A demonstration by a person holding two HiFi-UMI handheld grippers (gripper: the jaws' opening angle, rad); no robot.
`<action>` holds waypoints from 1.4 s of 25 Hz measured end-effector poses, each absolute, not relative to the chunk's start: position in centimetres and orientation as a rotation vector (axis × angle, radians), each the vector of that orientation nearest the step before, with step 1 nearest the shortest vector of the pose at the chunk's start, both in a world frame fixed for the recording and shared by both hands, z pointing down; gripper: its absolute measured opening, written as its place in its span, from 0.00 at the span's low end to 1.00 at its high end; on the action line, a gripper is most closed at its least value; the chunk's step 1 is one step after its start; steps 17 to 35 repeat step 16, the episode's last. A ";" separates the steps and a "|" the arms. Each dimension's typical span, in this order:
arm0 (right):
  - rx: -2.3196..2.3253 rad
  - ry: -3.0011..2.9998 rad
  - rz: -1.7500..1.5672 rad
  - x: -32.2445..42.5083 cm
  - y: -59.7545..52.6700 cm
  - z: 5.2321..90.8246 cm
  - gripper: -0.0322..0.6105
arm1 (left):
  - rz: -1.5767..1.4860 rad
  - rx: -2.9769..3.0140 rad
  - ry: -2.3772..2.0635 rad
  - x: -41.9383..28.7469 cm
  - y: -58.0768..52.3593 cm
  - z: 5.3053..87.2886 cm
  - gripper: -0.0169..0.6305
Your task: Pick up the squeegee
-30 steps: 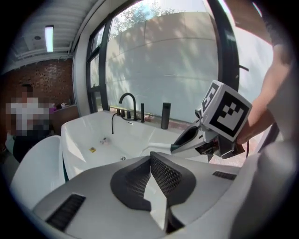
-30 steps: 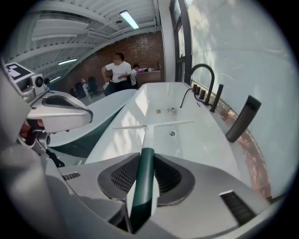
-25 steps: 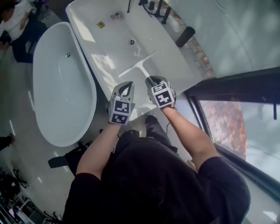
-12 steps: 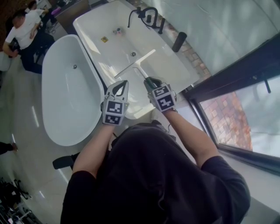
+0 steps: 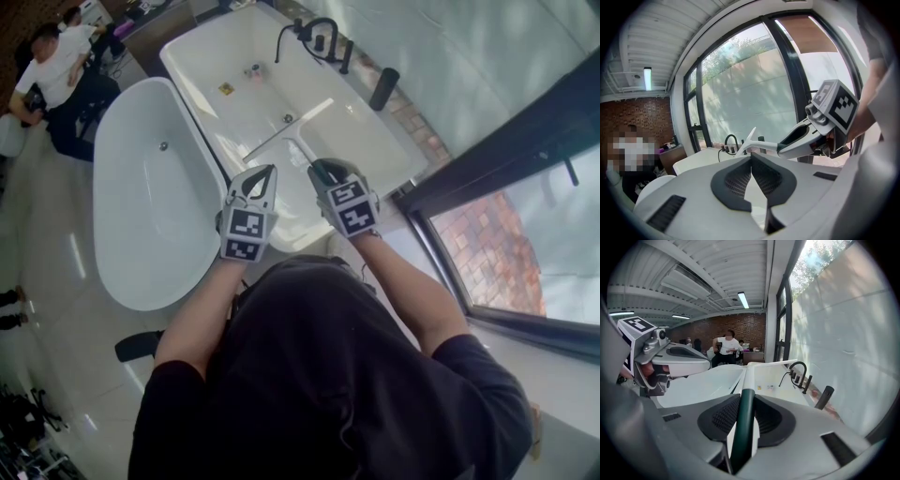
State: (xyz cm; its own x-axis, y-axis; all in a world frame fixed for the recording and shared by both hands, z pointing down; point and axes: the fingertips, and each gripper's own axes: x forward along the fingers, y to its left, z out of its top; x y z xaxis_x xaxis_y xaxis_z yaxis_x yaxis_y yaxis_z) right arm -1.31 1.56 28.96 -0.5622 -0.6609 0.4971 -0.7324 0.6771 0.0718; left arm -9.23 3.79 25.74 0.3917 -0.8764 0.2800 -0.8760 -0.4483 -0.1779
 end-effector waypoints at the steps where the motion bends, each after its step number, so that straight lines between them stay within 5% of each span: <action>1: 1.076 -2.400 0.191 -1.4 1.6 28.9 0.20 | -0.526 -2.618 1.647 -9.2 3.8 25.7 0.01; 35: 1.069 -2.411 0.154 -2.3 1.3 27.9 0.20 | -0.502 -2.614 1.642 -9.2 3.2 25.3 0.01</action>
